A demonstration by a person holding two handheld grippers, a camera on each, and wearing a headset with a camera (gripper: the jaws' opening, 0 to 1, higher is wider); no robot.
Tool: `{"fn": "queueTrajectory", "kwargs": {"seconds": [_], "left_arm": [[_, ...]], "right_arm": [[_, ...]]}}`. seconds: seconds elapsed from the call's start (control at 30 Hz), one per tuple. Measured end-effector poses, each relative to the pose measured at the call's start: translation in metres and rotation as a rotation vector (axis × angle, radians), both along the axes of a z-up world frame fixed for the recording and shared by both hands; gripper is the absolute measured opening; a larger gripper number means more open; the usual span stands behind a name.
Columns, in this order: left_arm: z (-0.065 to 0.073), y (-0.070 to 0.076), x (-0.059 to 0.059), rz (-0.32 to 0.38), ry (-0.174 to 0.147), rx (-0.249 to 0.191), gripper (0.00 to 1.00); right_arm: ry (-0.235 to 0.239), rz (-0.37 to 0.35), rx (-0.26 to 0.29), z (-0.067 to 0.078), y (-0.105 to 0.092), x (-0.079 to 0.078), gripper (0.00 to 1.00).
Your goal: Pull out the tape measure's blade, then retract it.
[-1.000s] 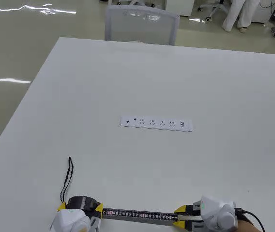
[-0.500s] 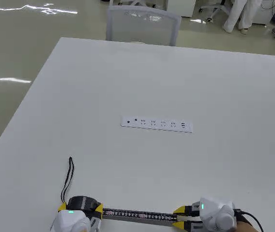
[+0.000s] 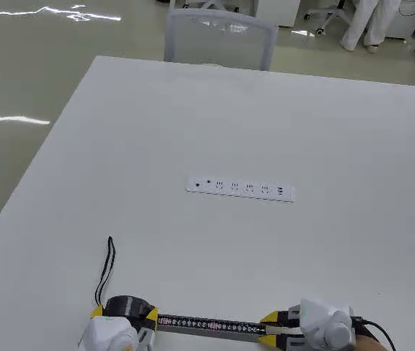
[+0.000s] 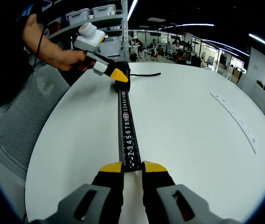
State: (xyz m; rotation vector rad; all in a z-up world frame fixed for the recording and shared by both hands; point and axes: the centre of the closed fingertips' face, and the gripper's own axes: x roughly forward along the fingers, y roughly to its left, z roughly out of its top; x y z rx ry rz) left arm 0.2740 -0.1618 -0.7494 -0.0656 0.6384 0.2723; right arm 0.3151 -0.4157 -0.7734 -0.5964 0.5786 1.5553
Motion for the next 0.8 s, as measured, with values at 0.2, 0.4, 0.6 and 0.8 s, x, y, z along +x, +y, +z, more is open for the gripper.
{"fn": "queueTrajectory", "kwargs": {"seconds": [0.2,0.4,0.6,0.8], "left_arm": [[0.000,0.000,0.001,0.002,-0.001,-0.002,0.59],[0.000,0.001,0.001,0.002,-0.004,-0.004,0.59],[0.001,0.000,0.001,0.005,-0.006,-0.008,0.59],[0.001,0.001,0.000,0.003,-0.007,-0.009,0.59]], "right_arm": [[0.003,0.006,0.007,0.000,0.006,-0.001,0.13],[0.004,0.009,0.010,-0.001,0.010,-0.001,0.13],[0.004,0.010,0.016,0.001,0.015,-0.001,0.13],[0.007,0.013,0.018,0.001,0.021,-0.002,0.13]]}}
